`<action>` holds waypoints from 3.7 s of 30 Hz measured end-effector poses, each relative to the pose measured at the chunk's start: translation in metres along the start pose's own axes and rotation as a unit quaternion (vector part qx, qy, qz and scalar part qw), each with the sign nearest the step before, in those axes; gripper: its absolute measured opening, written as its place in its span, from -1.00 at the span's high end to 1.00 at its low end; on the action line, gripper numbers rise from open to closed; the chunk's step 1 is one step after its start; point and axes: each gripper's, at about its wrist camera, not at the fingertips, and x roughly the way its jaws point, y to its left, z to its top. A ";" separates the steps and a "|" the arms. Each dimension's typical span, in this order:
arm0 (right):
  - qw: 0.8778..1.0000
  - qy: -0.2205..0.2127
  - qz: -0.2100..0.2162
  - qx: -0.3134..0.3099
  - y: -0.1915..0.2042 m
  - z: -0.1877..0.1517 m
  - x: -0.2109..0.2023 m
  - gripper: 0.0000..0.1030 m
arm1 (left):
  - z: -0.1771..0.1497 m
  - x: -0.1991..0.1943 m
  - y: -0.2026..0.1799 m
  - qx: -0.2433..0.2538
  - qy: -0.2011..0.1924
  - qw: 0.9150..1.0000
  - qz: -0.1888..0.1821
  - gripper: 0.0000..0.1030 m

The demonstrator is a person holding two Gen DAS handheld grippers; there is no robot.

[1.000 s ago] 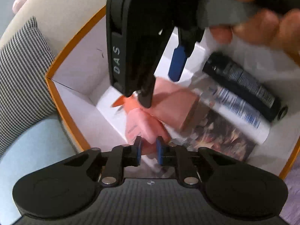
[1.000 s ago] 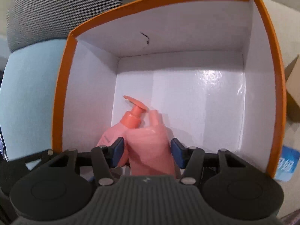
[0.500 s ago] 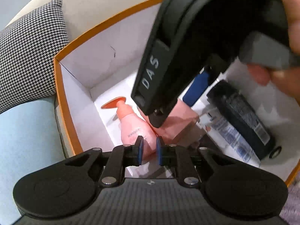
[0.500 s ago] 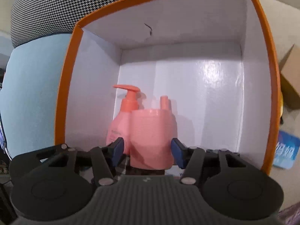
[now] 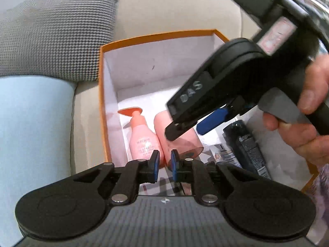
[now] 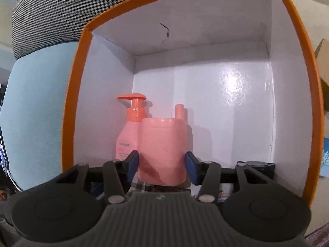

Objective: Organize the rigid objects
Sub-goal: 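Open both grippers and lift them out toward the remaining items, then grasp the blue-pink printed card with the left gripper and lift it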

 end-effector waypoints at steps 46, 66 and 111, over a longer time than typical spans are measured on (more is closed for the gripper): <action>0.981 -0.154 -0.118 0.008 -0.194 -0.070 -0.119 0.13 | 0.041 0.100 -0.227 0.520 0.143 0.841 -0.034 0.07; 0.980 -0.145 -0.132 0.039 -0.213 -0.064 -0.114 0.04 | 0.049 0.148 -0.256 0.592 0.211 0.777 -0.044 -0.24; 0.987 -0.151 -0.053 -0.008 -0.167 -0.034 -0.141 0.05 | 0.139 0.010 -0.113 0.096 0.061 0.982 -0.153 0.01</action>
